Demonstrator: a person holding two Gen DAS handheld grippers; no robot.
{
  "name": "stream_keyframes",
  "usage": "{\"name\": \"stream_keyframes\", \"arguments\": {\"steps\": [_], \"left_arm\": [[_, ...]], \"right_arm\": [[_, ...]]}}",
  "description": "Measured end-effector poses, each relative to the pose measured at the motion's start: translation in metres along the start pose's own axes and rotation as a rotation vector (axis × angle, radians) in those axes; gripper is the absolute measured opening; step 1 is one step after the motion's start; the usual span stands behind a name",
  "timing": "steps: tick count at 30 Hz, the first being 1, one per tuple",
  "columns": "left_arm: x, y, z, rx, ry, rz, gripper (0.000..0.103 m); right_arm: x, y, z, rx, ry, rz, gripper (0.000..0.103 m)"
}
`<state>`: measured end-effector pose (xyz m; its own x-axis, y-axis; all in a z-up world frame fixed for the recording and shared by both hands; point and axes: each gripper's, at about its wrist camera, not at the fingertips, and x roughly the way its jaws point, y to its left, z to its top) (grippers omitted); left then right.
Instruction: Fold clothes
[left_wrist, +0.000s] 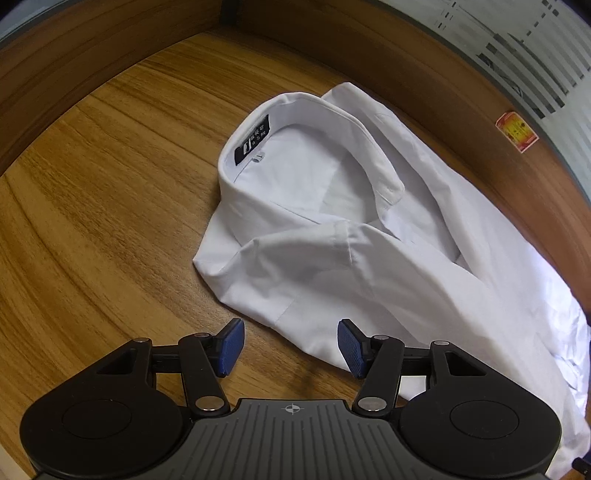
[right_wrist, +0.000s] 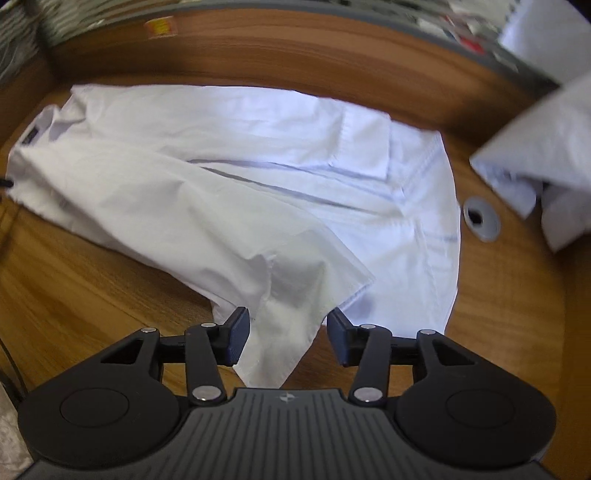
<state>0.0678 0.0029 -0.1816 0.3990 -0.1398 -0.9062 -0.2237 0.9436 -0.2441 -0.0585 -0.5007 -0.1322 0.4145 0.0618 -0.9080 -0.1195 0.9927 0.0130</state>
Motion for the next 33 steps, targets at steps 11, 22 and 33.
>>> {"name": "stream_keyframes", "arguments": {"steps": [11, 22, 33], "left_arm": [[0.018, -0.005, 0.014, 0.041, 0.023, 0.001, 0.059], [0.023, 0.006, 0.023, 0.107, 0.057, -0.065, 0.058], [0.023, 0.02, 0.037, 0.097, 0.092, -0.073, 0.044]], "right_arm": [[-0.031, 0.057, 0.026, -0.162, -0.064, -0.092, 0.063], [-0.003, 0.196, 0.113, -0.345, -0.166, 0.183, 0.062], [0.055, 0.319, 0.173, -0.691, -0.154, 0.305, 0.056]]}}
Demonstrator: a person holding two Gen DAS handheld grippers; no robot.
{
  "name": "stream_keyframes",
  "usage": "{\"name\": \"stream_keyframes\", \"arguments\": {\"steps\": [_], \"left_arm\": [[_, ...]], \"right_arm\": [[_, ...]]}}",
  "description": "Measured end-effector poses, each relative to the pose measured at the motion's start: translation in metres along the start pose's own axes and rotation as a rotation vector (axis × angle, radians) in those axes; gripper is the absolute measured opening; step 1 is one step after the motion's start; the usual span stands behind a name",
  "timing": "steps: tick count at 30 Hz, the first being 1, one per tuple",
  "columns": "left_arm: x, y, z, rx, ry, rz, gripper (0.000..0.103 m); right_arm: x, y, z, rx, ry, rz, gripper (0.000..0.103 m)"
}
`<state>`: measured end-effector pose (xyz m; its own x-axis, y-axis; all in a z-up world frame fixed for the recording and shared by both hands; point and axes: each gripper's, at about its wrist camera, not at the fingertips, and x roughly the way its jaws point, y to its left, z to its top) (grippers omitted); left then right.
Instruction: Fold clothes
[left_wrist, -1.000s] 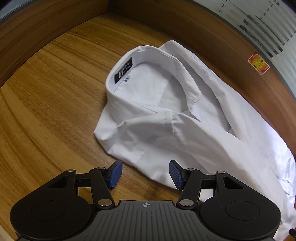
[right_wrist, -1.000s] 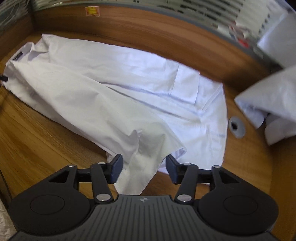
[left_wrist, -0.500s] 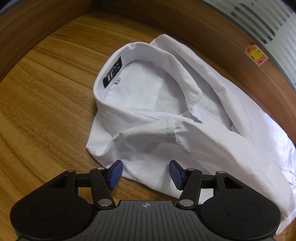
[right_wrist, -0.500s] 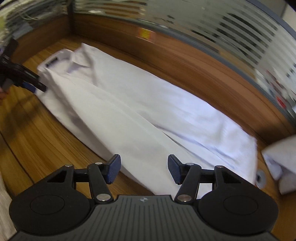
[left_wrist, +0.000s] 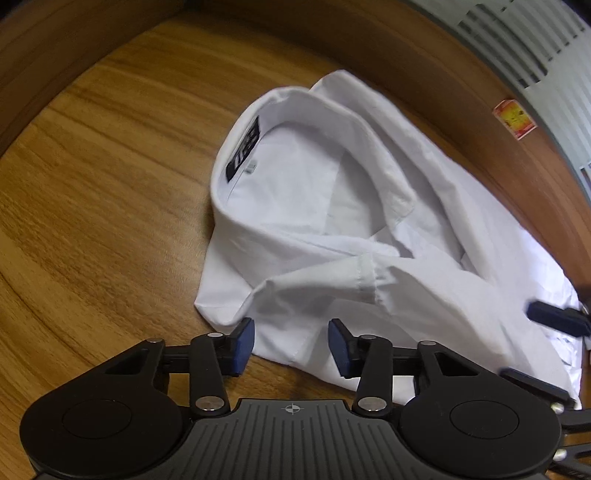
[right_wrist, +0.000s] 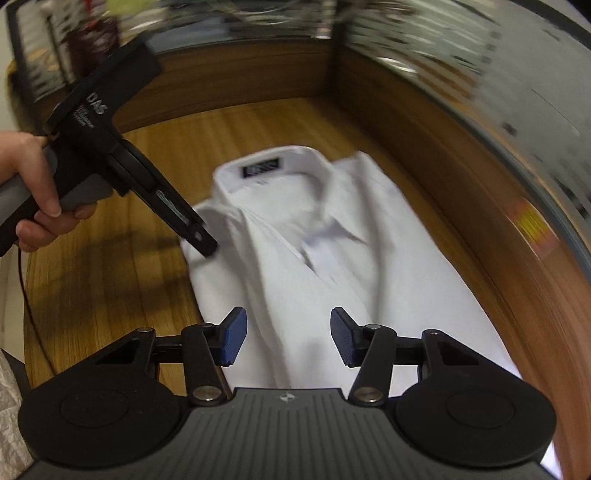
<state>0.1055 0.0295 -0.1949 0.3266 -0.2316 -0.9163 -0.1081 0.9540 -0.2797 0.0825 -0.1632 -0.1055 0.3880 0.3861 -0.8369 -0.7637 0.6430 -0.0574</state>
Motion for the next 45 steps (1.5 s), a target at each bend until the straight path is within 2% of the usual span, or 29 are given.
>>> {"name": "stream_keyframes", "arguments": {"steps": [3, 4, 5, 7, 15, 23, 31, 33, 35, 40, 45], "left_arm": [[0.002, -0.006, -0.001, 0.047, 0.002, 0.025, 0.044], [0.002, -0.008, -0.002, 0.063, 0.002, 0.033, 0.044], [0.003, -0.009, -0.002, 0.079, 0.003, 0.041, 0.044], [0.004, -0.013, -0.003, 0.11, 0.004, 0.058, 0.044], [0.005, -0.022, -0.004, 0.157, 0.008, 0.102, 0.045], [0.004, -0.014, -0.001, 0.081, 0.009, 0.077, 0.045], [0.004, -0.018, -0.001, 0.087, 0.006, 0.106, 0.045], [0.005, -0.019, -0.002, 0.091, 0.006, 0.116, 0.045], [0.006, -0.021, -0.002, 0.095, 0.006, 0.125, 0.045], [0.007, -0.023, -0.001, 0.088, 0.005, 0.141, 0.045], [0.007, -0.021, 0.0, 0.065, 0.002, 0.135, 0.046]], "right_arm": [[0.021, 0.007, 0.013, -0.061, 0.022, 0.017, 0.045], [0.028, 0.009, 0.017, -0.081, 0.029, 0.022, 0.036], [0.035, 0.011, 0.021, -0.101, 0.036, 0.028, 0.032], [0.049, 0.016, 0.03, -0.142, 0.051, 0.039, 0.028], [0.022, -0.008, -0.024, -0.117, 0.105, -0.056, 0.025], [-0.006, -0.032, -0.078, -0.091, 0.159, -0.152, 0.021], [-0.034, -0.065, -0.149, 0.024, 0.21, -0.244, 0.02], [-0.041, -0.069, -0.162, 0.041, 0.208, -0.264, 0.015], [-0.049, -0.072, -0.173, 0.062, 0.203, -0.28, 0.001], [-0.075, -0.073, -0.173, 0.087, 0.127, -0.309, 0.001], [-0.088, -0.076, -0.176, 0.088, 0.115, -0.289, 0.002]]}}
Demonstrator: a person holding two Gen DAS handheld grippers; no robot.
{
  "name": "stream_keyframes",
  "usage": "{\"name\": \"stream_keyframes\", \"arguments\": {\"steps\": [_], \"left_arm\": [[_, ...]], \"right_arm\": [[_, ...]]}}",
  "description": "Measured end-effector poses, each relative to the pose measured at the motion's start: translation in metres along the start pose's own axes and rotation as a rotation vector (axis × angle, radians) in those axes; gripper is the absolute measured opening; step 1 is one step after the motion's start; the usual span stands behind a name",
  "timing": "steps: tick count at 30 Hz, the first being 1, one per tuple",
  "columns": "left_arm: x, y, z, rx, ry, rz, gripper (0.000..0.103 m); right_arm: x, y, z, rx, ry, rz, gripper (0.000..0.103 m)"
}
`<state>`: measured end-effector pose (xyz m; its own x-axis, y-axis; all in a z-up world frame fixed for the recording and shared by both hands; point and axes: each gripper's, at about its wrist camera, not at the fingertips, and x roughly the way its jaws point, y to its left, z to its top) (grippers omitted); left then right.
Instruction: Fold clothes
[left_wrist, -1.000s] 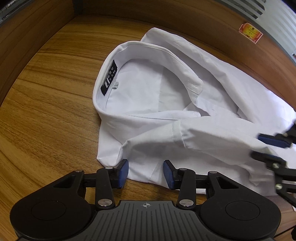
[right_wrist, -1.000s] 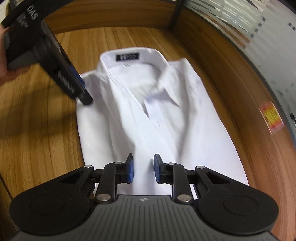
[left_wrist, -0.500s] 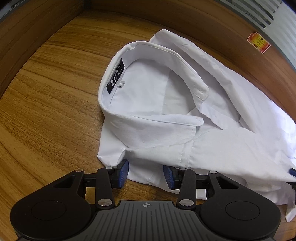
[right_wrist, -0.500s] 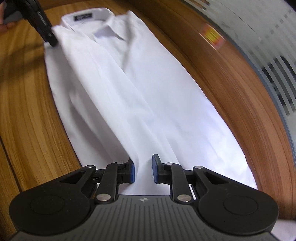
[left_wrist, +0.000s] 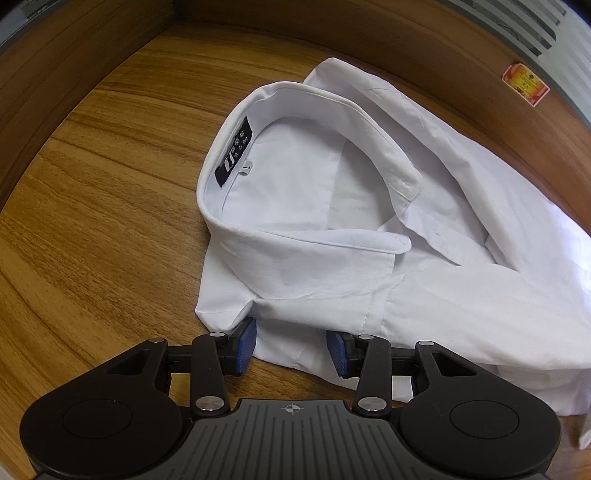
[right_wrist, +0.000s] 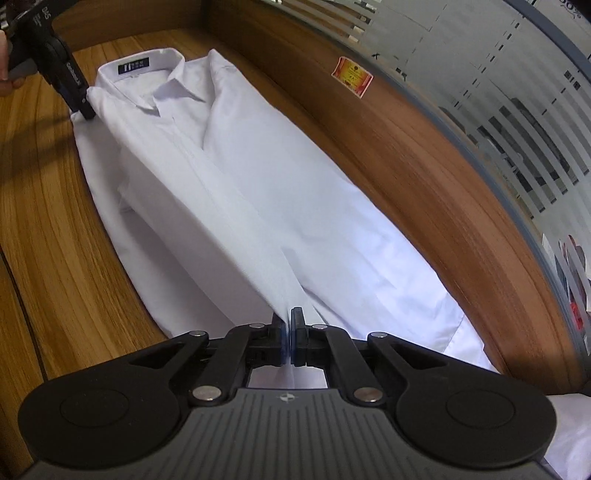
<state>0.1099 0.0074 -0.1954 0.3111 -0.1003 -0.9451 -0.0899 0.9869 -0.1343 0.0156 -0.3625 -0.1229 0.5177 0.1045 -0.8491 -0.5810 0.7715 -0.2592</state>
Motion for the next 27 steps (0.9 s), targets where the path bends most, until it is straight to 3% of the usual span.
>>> {"name": "stream_keyframes", "arguments": {"steps": [3, 5, 9, 24, 27], "left_arm": [[0.0, 0.001, 0.002, -0.005, 0.006, -0.006, 0.046], [0.002, 0.001, 0.004, -0.009, 0.013, -0.012, 0.049], [0.003, 0.0, 0.004, -0.012, 0.015, -0.01, 0.052], [0.004, -0.003, 0.004, -0.031, 0.006, 0.005, 0.053], [0.005, -0.006, 0.004, -0.013, 0.002, 0.011, 0.057]], "right_arm": [[0.001, 0.001, -0.008, -0.01, 0.021, 0.009, 0.013], [0.004, 0.003, -0.014, -0.018, 0.038, 0.01, 0.032], [0.009, 0.007, -0.026, -0.035, 0.072, 0.013, 0.047], [0.006, -0.004, -0.077, -0.097, 0.194, -0.115, 0.047], [-0.002, -0.01, -0.068, -0.082, 0.187, -0.134, 0.038]]}}
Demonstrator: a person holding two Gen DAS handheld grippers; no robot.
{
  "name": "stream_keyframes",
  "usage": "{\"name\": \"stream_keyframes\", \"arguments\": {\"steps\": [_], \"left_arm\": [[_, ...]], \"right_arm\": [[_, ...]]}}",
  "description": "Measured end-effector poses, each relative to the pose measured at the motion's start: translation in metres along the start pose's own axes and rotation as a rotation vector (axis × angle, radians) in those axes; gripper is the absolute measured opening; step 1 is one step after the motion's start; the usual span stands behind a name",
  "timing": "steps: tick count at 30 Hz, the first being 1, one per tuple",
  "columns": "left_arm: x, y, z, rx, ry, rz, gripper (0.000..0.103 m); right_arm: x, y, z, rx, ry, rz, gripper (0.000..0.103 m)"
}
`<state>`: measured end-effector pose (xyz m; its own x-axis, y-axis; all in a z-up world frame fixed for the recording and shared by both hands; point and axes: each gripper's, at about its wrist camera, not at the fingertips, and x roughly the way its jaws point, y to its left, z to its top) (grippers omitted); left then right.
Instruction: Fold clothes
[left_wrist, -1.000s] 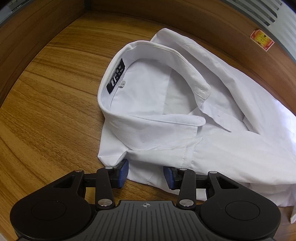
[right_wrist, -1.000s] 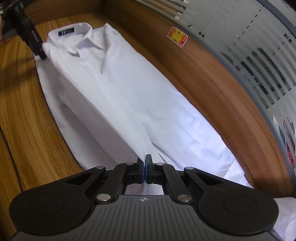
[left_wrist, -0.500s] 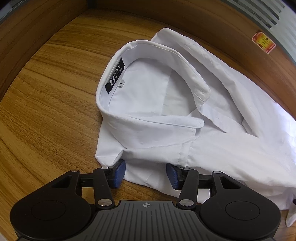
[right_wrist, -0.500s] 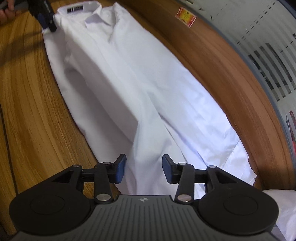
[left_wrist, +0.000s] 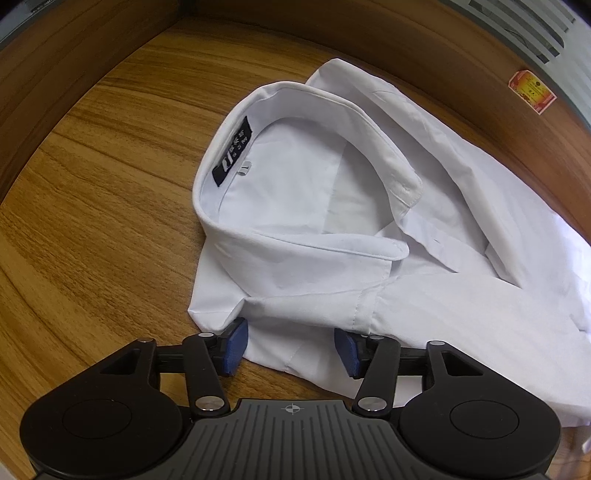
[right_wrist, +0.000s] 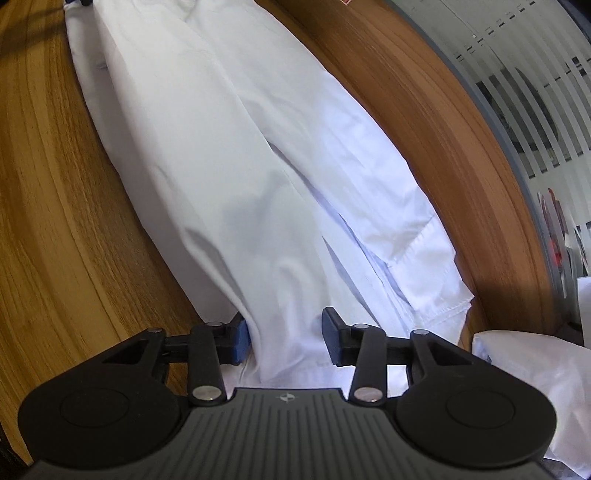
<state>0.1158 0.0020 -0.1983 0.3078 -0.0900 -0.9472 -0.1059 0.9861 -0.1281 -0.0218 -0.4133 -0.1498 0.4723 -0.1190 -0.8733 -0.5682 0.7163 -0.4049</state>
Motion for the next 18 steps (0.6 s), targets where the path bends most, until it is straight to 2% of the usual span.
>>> {"name": "stream_keyframes", "arguments": {"steps": [1, 2, 4, 6, 9, 12, 15, 18], "left_arm": [[0.0, -0.001, 0.0, 0.009, -0.001, 0.002, 0.058], [0.0, -0.002, -0.001, 0.017, -0.002, 0.003, 0.058], [0.0, -0.005, -0.002, 0.051, -0.008, 0.007, 0.057], [-0.004, -0.004, -0.005, 0.071, -0.02, -0.014, 0.057], [-0.015, -0.002, -0.013, 0.09, -0.042, -0.083, 0.057], [-0.029, -0.013, -0.025, 0.16, -0.043, -0.148, 0.055], [-0.037, -0.038, -0.037, 0.261, -0.043, -0.227, 0.05], [-0.038, -0.069, -0.046, 0.354, -0.039, -0.295, 0.049]], "right_arm": [[-0.003, -0.003, 0.002, 0.006, -0.002, -0.006, 0.022], [-0.005, -0.006, 0.005, 0.011, -0.003, -0.012, 0.011], [-0.011, -0.011, 0.009, 0.023, -0.006, -0.023, 0.007], [-0.016, -0.017, 0.014, 0.034, -0.009, -0.035, 0.007], [-0.024, -0.025, 0.021, 0.051, -0.014, -0.052, 0.007], [-0.033, -0.035, 0.03, 0.067, -0.021, -0.071, 0.007], [-0.042, -0.045, 0.042, 0.077, -0.032, -0.092, 0.007], [-0.047, -0.053, 0.054, 0.07, -0.049, -0.119, 0.007]]}}
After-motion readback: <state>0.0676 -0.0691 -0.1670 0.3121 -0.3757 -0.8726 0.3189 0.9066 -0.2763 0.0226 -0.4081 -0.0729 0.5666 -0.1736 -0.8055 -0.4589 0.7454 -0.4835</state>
